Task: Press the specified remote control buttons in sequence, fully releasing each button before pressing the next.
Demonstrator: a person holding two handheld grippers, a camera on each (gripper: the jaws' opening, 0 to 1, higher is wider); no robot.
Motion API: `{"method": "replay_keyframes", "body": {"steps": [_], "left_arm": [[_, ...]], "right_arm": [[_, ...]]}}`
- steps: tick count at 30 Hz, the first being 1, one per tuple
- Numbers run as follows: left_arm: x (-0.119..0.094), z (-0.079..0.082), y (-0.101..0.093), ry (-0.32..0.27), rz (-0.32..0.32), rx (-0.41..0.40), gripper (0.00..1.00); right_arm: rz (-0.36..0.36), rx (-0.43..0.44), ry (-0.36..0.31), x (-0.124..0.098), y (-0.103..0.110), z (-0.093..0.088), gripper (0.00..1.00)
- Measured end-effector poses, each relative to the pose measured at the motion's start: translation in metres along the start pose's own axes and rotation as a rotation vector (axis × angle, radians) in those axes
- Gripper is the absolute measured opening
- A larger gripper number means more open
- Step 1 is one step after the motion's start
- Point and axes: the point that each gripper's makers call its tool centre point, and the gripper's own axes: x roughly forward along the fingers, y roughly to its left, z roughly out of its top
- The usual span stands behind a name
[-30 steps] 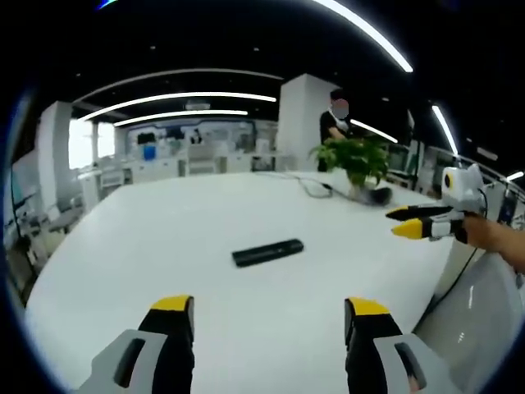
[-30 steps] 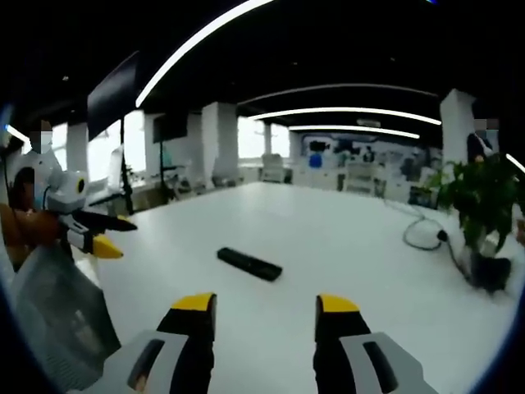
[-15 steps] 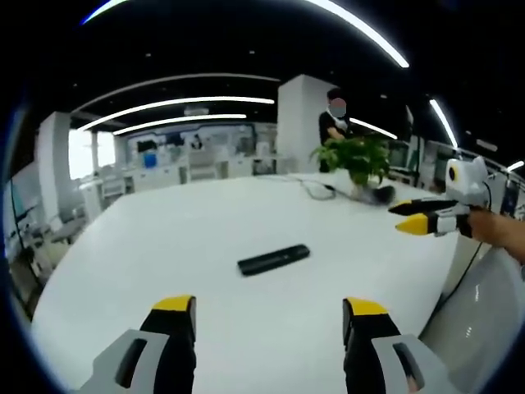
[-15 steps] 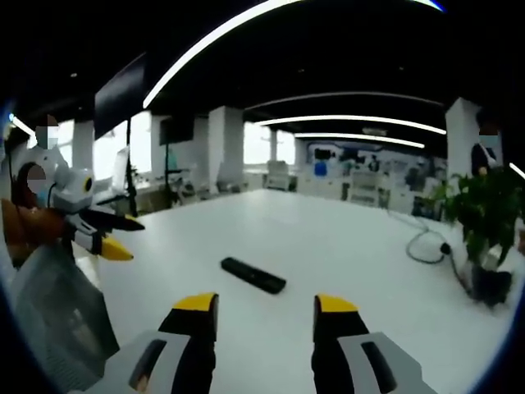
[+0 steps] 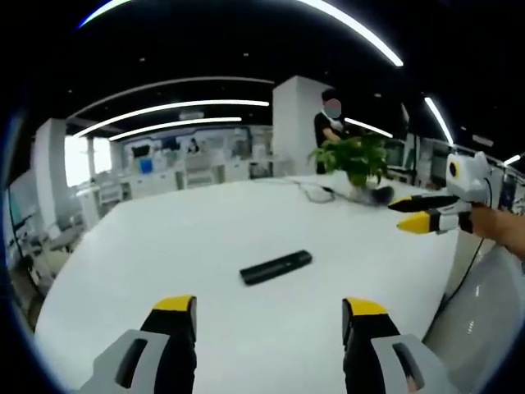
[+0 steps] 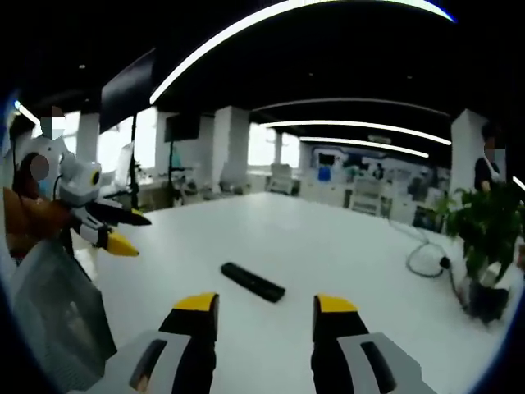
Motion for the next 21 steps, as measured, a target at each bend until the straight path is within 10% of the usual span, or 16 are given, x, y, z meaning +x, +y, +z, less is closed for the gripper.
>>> {"method": "replay_keyframes", "body": {"steps": [21], "left_arm": [[0.017, 0.009, 0.02, 0.023, -0.022, 0.064, 0.72]], "right_arm": [[0.034, -0.038, -0.014, 0.022, -0.005, 0.02, 0.43]]}}
